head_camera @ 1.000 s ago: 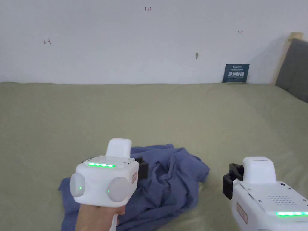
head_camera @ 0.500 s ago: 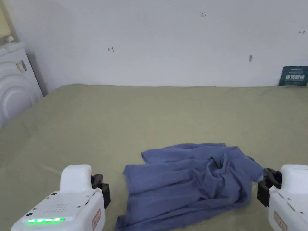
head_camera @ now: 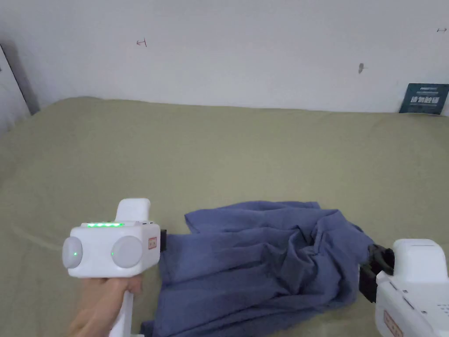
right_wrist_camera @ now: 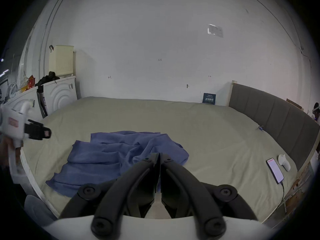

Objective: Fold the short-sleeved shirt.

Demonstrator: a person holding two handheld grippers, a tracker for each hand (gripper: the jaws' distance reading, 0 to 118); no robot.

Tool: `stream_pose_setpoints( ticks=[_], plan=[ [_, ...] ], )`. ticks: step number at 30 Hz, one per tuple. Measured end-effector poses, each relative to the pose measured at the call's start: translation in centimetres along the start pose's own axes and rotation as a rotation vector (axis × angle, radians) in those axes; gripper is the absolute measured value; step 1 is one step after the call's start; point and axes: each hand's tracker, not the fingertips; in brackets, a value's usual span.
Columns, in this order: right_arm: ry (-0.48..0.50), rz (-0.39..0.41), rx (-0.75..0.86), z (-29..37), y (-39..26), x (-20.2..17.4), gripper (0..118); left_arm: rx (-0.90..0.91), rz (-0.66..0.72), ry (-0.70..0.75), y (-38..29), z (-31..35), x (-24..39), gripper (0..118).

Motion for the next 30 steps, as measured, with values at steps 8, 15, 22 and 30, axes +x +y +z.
stream_pose_setpoints(
  ticks=[8, 15, 22, 30],
  plan=[
    [-0.017, 0.027, -0.071, -4.2, -1.6, 1.2, 7, -0.19, -0.019, 0.083, 1.5, -8.4, 0.5, 114],
    [-0.033, 0.012, -0.125, -5.2, -2.7, 2.3, 7, -0.23, -0.039, 0.063, 0.9, -7.8, 1.5, 82],
    [-0.059, -0.031, -0.153, -7.9, -1.1, 4.5, 7, -0.176, -0.072, 0.07, 0.8, -7.3, 1.6, 2],
    [-0.037, -0.122, -0.329, -17.9, 1.9, 9.9, 7, -0.177, -0.081, 0.057, 0.9, -8.0, 0.9, 2]
  ],
)
